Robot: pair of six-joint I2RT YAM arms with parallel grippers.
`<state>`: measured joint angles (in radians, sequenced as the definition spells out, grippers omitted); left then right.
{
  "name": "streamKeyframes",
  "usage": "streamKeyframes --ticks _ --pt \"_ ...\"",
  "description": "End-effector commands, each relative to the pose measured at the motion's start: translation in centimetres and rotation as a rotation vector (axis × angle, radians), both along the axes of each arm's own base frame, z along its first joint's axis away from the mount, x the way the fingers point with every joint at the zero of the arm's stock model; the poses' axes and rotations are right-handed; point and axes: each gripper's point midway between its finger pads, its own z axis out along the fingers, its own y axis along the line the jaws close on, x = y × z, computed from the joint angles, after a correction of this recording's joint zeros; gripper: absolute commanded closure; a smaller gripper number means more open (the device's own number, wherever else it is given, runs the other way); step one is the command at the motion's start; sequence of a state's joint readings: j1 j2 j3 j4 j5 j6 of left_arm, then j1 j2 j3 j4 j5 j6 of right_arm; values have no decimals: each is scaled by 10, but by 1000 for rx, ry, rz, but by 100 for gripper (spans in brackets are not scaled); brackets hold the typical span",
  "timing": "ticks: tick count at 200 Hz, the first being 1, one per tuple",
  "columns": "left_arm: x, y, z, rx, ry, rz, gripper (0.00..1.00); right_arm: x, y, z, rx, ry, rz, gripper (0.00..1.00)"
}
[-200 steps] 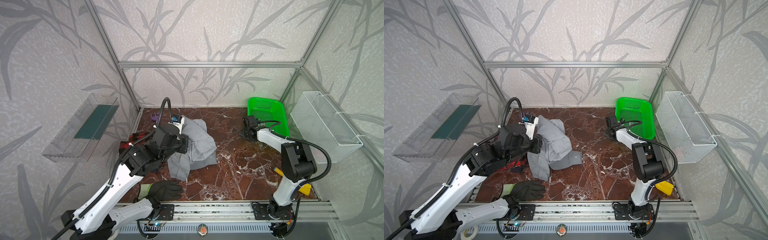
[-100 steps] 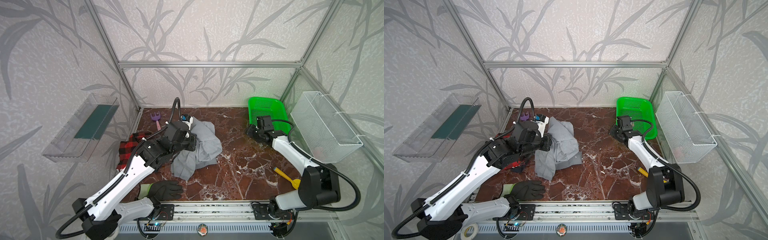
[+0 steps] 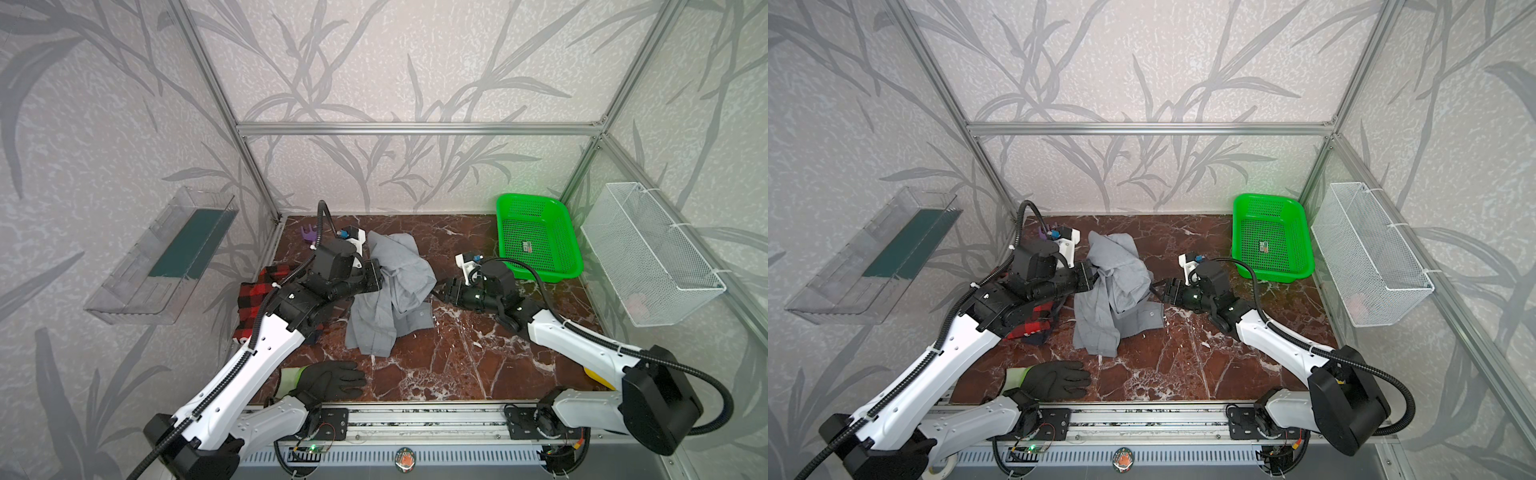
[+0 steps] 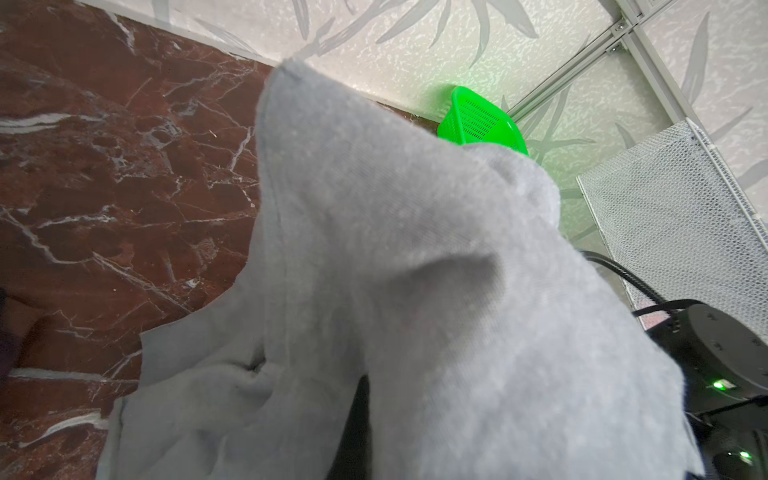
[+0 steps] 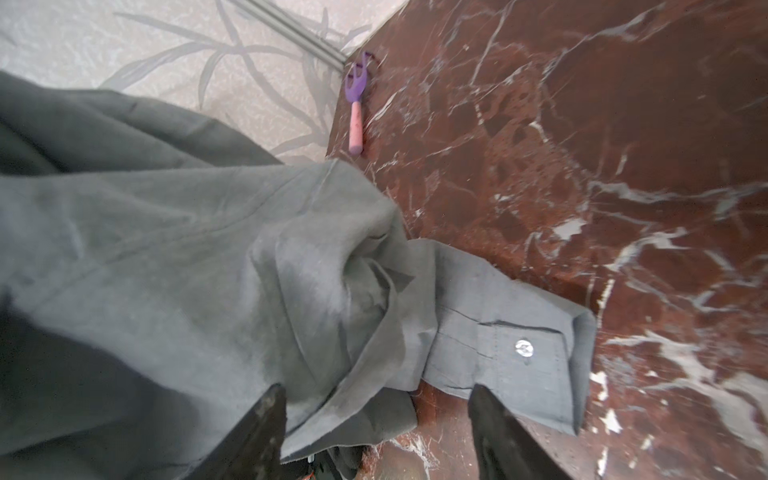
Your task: Fold and stack the long sleeve shirts
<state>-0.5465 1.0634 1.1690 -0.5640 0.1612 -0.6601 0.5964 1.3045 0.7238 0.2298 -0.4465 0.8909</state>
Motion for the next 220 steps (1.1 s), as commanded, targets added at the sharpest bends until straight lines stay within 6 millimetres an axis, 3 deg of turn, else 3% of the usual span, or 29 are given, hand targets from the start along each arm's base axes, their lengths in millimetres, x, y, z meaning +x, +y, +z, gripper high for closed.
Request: streamKeyframes --ticks 1,21,44,63,79,113,152,203,220 --pt "-1 -3 17 -69 -35 -3 100 -1 -5 14 49 -38 -67 33" --pt "7 4 0 -12 4 33 100 -6 -30 16 -97 -89 -172 33" --pt "22 9 -25 42 72 98 100 -23 -39 41 -228 -169 -165 37" --pt "36 0 -33 8 112 119 100 -44 -19 60 -174 -249 -61 37" --pt "46 -11 -29 -43 133 122 100 -61 3 60 -163 -311 35 37" --pt "63 -29 -14 -151 149 133 100 -89 48 45 -163 -387 188 38" --pt "71 -43 1 -263 154 125 100 -81 76 -1 -237 -384 229 38" --pt "67 -42 7 -277 141 118 100 -63 83 -29 -300 -446 205 38" --pt "65 -37 9 -264 128 126 100 -61 70 -35 -383 -454 197 38"
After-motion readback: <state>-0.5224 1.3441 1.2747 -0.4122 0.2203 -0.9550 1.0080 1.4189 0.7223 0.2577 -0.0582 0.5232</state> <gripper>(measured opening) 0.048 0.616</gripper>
